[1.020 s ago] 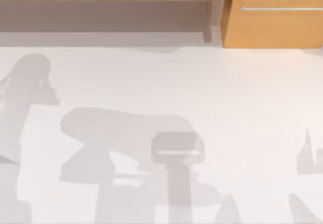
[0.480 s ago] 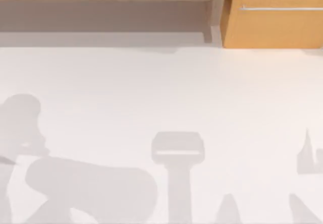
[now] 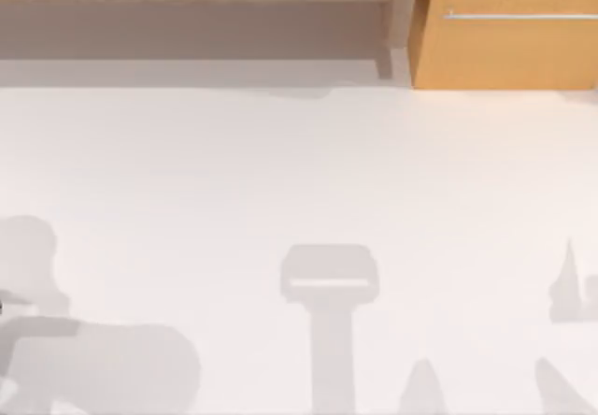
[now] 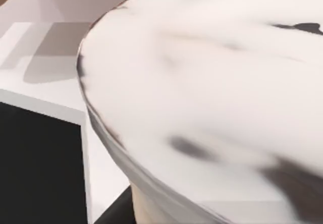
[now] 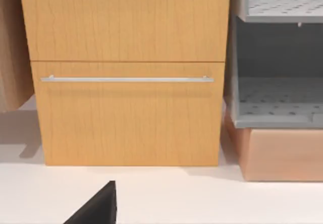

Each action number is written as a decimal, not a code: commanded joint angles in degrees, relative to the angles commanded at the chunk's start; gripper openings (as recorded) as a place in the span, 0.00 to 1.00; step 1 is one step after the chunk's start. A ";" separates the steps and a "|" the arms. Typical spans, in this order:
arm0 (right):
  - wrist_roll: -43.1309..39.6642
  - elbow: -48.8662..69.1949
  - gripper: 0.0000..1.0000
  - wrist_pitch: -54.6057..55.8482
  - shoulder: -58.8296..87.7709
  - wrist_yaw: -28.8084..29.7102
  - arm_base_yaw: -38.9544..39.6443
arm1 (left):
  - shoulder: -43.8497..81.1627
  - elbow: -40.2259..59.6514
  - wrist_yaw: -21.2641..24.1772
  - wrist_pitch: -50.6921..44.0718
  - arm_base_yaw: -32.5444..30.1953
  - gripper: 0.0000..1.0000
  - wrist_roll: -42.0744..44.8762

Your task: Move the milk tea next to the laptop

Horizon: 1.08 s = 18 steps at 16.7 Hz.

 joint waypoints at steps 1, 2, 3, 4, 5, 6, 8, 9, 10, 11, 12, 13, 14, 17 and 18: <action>0.00 0.00 1.00 0.00 0.00 0.00 0.00 | -0.14 -0.13 0.01 -0.07 0.08 0.00 0.00; 0.00 0.00 1.00 0.00 0.00 0.00 0.00 | -0.14 -0.13 0.01 -0.07 0.08 0.00 0.00; 0.00 0.00 1.00 0.00 0.00 0.00 0.00 | -0.14 -0.13 0.01 -0.07 0.08 0.00 0.00; 0.00 0.00 1.00 0.00 0.00 0.00 0.00 | -0.14 -0.13 0.01 -0.07 0.08 0.00 0.00; 0.00 0.00 1.00 0.00 0.00 0.00 0.00 | 0.09 -0.05 -0.05 0.01 -0.12 0.00 0.10; 0.00 0.00 1.00 0.00 0.00 0.00 0.00 | 0.10 -0.05 -0.05 0.05 -0.12 0.00 0.10; 0.00 0.00 1.00 0.00 0.00 0.00 0.00 | 0.24 -0.09 -0.07 0.78 -0.15 0.00 0.03; 0.00 0.00 1.00 0.00 0.00 0.00 0.00 | 0.38 -0.13 -0.09 1.44 -0.18 0.00 -0.03; 0.00 0.00 1.00 0.00 0.00 0.00 0.00 | 0.57 -0.19 -0.10 2.24 -0.20 0.00 -0.08; 0.00 0.00 1.00 0.00 0.00 0.00 0.00 | 0.78 -0.28 -0.11 3.15 -0.22 0.00 -0.12; 0.00 0.00 1.00 0.00 0.00 0.00 0.00 | 1.03 -0.40 -0.11 4.15 -0.22 0.00 -0.15; 0.00 0.00 1.00 0.00 0.00 0.00 0.00 | 1.30 -0.57 -0.09 5.21 -0.21 0.00 -0.17; 0.00 0.00 1.00 0.00 0.00 0.00 0.00 | 1.59 -0.78 -0.05 6.31 -0.18 0.00 -0.16; 0.00 0.00 1.00 0.00 0.00 0.00 0.00 | 2.60 -1.71 0.11 9.62 -0.03 0.00 -0.06; 0.00 0.00 1.00 0.00 0.00 0.00 0.00 | 2.98 -2.11 0.16 10.65 0.03 0.00 -0.01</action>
